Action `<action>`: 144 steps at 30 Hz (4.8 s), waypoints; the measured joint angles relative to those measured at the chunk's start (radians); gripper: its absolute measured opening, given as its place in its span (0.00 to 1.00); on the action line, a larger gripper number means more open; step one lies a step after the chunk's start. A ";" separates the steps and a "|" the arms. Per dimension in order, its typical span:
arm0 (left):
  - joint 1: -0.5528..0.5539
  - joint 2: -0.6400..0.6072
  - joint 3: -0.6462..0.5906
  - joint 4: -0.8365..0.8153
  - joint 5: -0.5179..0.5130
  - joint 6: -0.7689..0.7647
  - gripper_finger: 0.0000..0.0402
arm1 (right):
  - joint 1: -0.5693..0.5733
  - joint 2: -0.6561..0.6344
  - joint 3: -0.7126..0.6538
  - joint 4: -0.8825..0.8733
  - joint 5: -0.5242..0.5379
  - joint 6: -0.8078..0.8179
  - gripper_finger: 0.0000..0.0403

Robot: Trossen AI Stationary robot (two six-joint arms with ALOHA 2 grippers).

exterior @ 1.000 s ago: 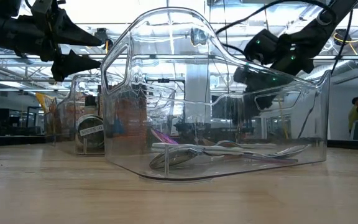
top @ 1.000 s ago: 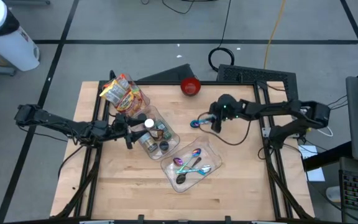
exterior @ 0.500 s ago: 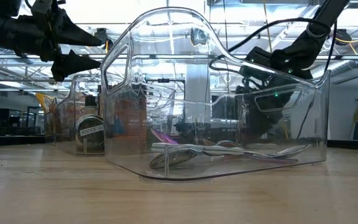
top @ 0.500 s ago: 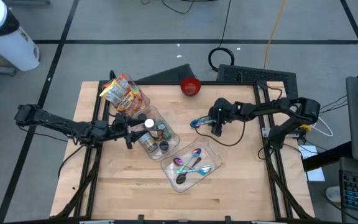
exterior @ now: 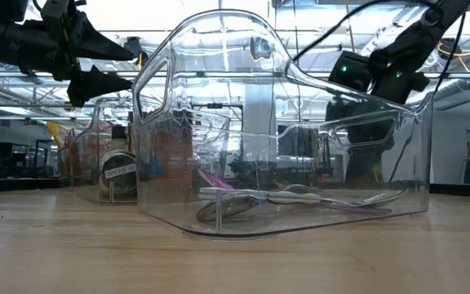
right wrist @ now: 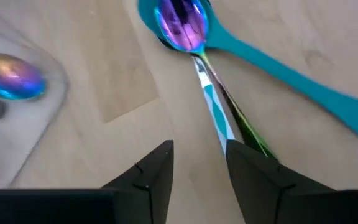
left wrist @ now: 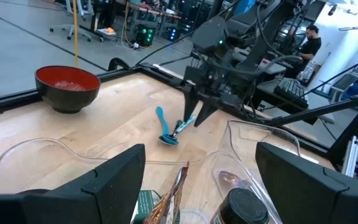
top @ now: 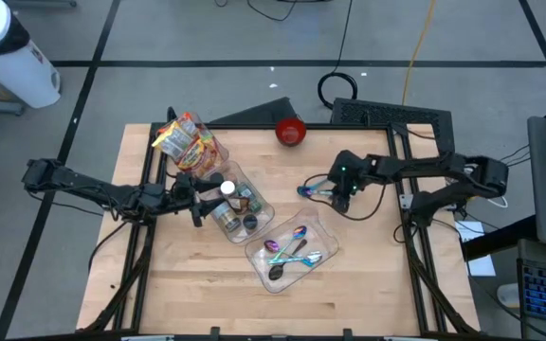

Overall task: Pick & Place Food Item
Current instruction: Put the blue spoon into the bottom transparent bin, then put the blue and white spoon into the bottom transparent bin

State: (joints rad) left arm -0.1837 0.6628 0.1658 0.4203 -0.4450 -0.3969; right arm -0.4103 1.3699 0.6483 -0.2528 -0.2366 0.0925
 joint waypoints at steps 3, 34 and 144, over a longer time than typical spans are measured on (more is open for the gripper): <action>0.000 0.000 0.000 0.000 0.000 0.000 0.78 | 0.000 -0.042 0.000 -0.012 -0.022 0.001 0.34; 0.000 0.000 0.000 0.000 0.000 0.000 0.78 | -0.136 0.225 0.013 0.235 0.045 -0.406 0.33; 0.000 0.000 0.000 0.000 0.000 0.000 0.78 | 0.056 -0.197 -0.071 0.267 0.054 -0.105 0.33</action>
State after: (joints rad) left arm -0.1837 0.6628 0.1658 0.4206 -0.4450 -0.3970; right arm -0.3542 1.1728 0.5775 0.0143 -0.1826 -0.0128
